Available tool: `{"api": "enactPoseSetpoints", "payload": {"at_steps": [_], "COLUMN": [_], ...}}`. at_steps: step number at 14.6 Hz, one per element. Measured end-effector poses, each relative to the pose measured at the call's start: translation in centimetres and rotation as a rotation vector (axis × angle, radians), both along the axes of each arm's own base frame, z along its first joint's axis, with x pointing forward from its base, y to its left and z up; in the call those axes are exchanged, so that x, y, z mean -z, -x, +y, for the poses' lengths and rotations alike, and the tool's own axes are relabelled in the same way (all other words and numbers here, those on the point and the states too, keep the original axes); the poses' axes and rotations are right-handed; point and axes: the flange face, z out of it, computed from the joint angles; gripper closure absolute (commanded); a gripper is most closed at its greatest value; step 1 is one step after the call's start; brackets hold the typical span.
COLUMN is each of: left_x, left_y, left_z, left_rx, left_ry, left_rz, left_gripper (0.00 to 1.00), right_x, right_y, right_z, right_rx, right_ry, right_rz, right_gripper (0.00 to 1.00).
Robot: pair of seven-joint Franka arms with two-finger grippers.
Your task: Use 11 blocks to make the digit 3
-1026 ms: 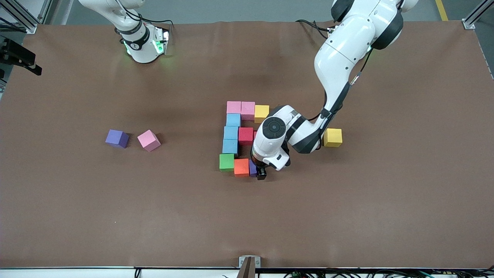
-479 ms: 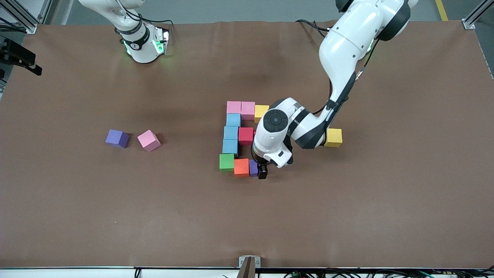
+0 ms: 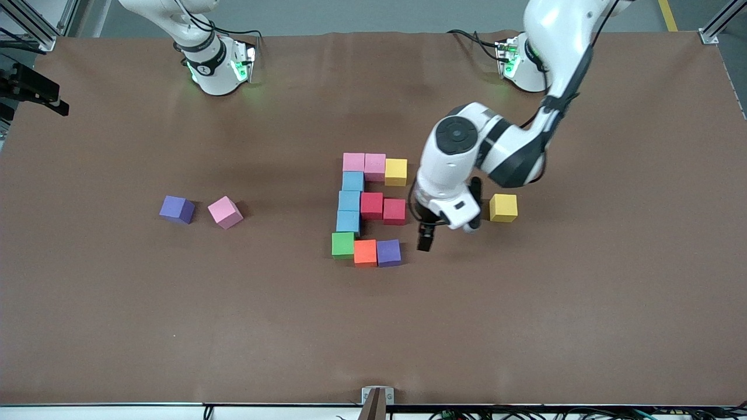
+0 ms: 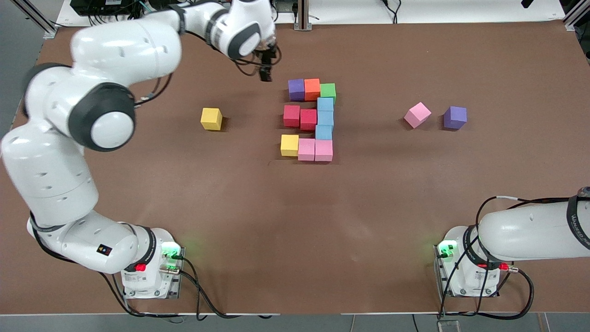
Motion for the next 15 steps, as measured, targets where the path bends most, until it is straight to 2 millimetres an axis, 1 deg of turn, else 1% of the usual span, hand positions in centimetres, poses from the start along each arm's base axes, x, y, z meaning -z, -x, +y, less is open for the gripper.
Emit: {"api": "enactPoseSetpoints", "payload": {"at_steps": [2, 4, 6, 8, 11, 13, 15], "left_x": [-2.5, -4.9, -6.7, -8.0, -9.4, -10.6, -12.0], "left_y": [-0.9, -1.7, -2.1, -2.5, -3.1, -3.5, -3.5], "left_z": [5.3, 10.2, 14.1, 17.2, 21.3, 24.0, 26.0], "left_rx": [0.106, 0.259, 0.46, 0.688, 1.003, 1.118, 1.167], "left_ry": [-0.059, -0.104, -0.146, -0.179, -0.218, -0.239, -0.259], "left_rz": [0.024, 0.061, 0.086, 0.096, 0.092, 0.082, 0.066], "left_gripper": [0.0, 0.0, 0.0, 0.0, 0.0, 0.0, 0.0], "right_x": [0.0, 0.0, 0.0, 0.0, 0.0, 0.0, 0.0], "right_y": [0.0, 0.1, 0.1, 0.1, 0.1, 0.0, 0.0], "right_z": [0.0, -0.1, -0.1, -0.1, -0.1, -0.1, 0.0], "right_rx": [0.001, 0.002, 0.007, 0.015, 0.016, 0.016, 0.016], "right_ry": [-0.001, -0.002, -0.003, -0.003, -0.004, -0.004, -0.005], "right_rz": [0.004, 0.004, 0.004, 0.005, 0.005, 0.004, 0.001], "right_gripper": [0.0, 0.0, 0.0, 0.0, 0.0, 0.0, 0.0]}}
